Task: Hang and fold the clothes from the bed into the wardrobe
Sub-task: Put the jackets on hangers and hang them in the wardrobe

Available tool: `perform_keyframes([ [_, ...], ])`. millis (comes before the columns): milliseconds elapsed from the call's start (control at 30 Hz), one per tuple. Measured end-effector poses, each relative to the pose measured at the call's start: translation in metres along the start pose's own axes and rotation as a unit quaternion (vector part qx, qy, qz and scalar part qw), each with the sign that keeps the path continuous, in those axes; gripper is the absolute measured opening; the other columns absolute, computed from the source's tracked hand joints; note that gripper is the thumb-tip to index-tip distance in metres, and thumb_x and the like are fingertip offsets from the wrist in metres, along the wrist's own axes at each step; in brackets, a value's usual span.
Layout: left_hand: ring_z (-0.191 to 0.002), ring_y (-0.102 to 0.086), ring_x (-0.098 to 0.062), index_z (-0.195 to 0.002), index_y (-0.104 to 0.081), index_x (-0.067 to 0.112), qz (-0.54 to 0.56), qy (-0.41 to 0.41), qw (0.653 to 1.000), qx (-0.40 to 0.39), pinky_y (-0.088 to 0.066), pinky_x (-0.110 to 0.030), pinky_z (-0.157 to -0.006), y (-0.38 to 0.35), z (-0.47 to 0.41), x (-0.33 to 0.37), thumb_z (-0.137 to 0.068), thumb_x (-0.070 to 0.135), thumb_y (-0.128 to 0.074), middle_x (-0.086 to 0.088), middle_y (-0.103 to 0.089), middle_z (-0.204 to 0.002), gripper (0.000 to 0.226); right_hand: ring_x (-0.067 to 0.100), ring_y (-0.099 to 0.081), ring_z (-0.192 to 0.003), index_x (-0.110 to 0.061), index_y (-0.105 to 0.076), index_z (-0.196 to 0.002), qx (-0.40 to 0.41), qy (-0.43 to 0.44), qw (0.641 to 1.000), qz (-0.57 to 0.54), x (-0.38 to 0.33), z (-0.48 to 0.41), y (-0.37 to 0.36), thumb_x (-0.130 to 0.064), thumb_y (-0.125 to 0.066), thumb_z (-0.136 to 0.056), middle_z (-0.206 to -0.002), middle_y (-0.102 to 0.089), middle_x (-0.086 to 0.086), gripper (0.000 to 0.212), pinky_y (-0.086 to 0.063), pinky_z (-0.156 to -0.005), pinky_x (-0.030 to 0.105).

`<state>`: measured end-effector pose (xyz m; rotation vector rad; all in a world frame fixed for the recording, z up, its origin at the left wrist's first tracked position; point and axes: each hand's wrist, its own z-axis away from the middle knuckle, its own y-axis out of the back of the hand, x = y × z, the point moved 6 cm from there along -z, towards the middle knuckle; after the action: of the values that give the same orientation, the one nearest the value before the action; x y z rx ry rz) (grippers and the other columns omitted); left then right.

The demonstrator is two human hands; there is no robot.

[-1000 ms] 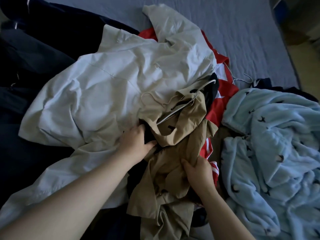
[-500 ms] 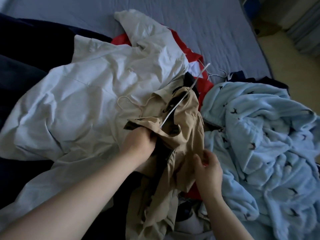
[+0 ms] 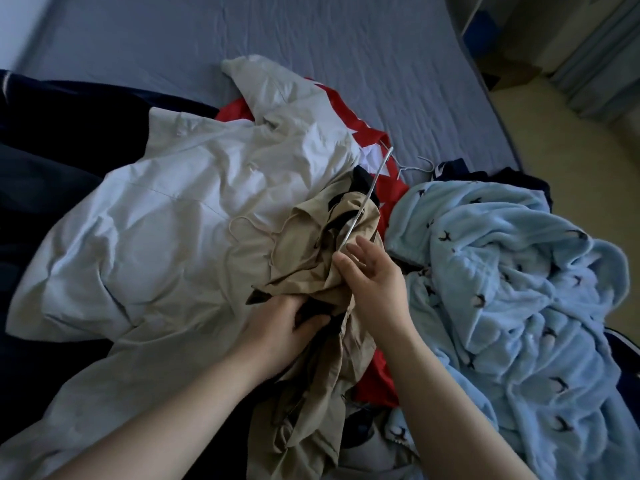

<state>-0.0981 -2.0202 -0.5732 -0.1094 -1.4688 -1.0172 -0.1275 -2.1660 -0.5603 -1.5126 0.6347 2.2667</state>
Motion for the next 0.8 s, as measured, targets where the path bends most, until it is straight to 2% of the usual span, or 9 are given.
perform_keyframes([
  [100,-0.108,-0.049,0.016,-0.122,-0.061,0.03,0.016,0.001,1.0,0.01,-0.034,0.003,-0.084,-0.004,0.007,0.001,-0.085,0.032,-0.068,0.03,-0.058,-0.114,0.039,0.01,-0.06,-0.113,-0.015,-0.054,-0.134,0.002,-0.008,0.999,0.043,0.001,-0.013,-0.003,-0.026,-0.072,-0.086,-0.122,-0.062,-0.006,0.053,-0.047,-0.103,0.037],
  [200,-0.086,-0.054,0.018,-0.099,-0.064,0.039,0.011,0.002,1.0,0.003,-0.037,0.001,-0.069,-0.009,0.016,0.001,-0.083,0.034,-0.069,0.037,-0.06,-0.083,0.017,0.01,-0.064,-0.104,-0.017,-0.064,-0.119,0.002,-0.001,0.995,0.102,0.005,-0.021,-0.005,-0.031,-0.072,-0.085,-0.109,-0.068,-0.008,0.037,-0.051,-0.096,0.039],
  [300,-0.079,-0.058,0.012,-0.089,-0.062,0.043,0.025,0.012,1.0,-0.004,-0.038,-0.002,-0.063,-0.011,0.02,-0.006,-0.083,0.035,-0.068,0.034,-0.061,-0.082,0.012,0.018,-0.068,-0.085,-0.015,-0.068,-0.096,-0.016,0.013,0.993,0.119,0.011,-0.027,-0.013,-0.028,-0.071,-0.085,-0.087,-0.071,0.001,0.017,-0.055,-0.084,0.045],
  [367,-0.085,-0.059,0.011,-0.096,-0.067,0.037,0.028,0.012,0.999,-0.018,-0.04,-0.004,-0.067,-0.012,0.024,-0.014,-0.082,0.038,-0.067,0.029,-0.065,-0.087,0.014,0.012,-0.067,-0.08,-0.019,-0.069,-0.092,-0.017,0.025,0.99,0.135,0.018,-0.028,-0.018,-0.025,-0.069,-0.086,-0.079,-0.069,-0.005,0.008,-0.056,-0.08,0.037],
  [433,-0.09,-0.061,0.01,-0.101,-0.07,0.033,0.031,0.017,0.999,-0.024,-0.044,-0.007,-0.072,-0.01,0.033,-0.024,-0.082,0.044,-0.065,0.024,-0.069,-0.093,0.023,0.004,-0.063,-0.08,-0.022,-0.069,-0.096,-0.007,0.025,0.988,0.153,0.029,-0.029,-0.017,-0.021,-0.067,-0.088,-0.079,-0.066,-0.011,0.008,-0.053,-0.077,0.027],
  [533,-0.074,-0.066,0.001,-0.087,-0.07,0.034,0.054,0.064,0.996,0.032,-0.053,-0.024,-0.068,0.01,0.045,-0.045,-0.079,0.054,-0.056,0.018,-0.071,-0.079,0.026,0.002,-0.061,-0.078,-0.019,-0.07,-0.095,0.016,0.008,0.985,0.174,0.048,-0.03,0.0,-0.017,-0.063,-0.091,-0.081,-0.066,-0.01,0.009,-0.049,-0.071,0.02],
  [633,-0.065,-0.066,-0.005,-0.079,-0.067,0.028,0.058,0.096,0.988,0.107,-0.05,-0.024,-0.063,0.03,0.041,-0.067,-0.078,0.049,-0.055,0.011,-0.07,-0.069,0.024,-0.01,-0.058,-0.072,-0.021,-0.069,-0.093,0.046,-0.005,0.981,0.187,0.061,-0.031,0.023,-0.016,-0.061,-0.092,-0.078,-0.063,-0.013,0.01,-0.042,-0.059,0.004],
  [733,-0.07,-0.066,-0.019,-0.075,-0.066,0.023,0.056,0.154,0.971,0.172,-0.05,-0.031,-0.068,0.038,0.023,-0.097,-0.085,0.026,-0.065,-0.001,-0.069,-0.07,0.011,0.001,-0.062,-0.074,-0.027,-0.068,-0.089,0.061,-0.014,0.983,0.171,0.068,-0.03,0.034,-0.018,-0.062,-0.092,-0.078,-0.066,-0.008,0.011,-0.046,-0.063,0.011],
  [800,-0.069,-0.064,-0.019,-0.077,-0.065,0.021,0.052,0.198,0.957,0.203,-0.05,-0.031,-0.068,0.036,0.01,-0.115,-0.086,0.017,-0.067,-0.002,-0.066,-0.072,0.01,0.008,-0.063,-0.074,-0.032,-0.066,-0.083,0.064,-0.009,0.983,0.17,0.071,-0.029,0.035,-0.019,-0.062,-0.092,-0.076,-0.066,-0.005,0.017,-0.049,-0.064,0.018],
])
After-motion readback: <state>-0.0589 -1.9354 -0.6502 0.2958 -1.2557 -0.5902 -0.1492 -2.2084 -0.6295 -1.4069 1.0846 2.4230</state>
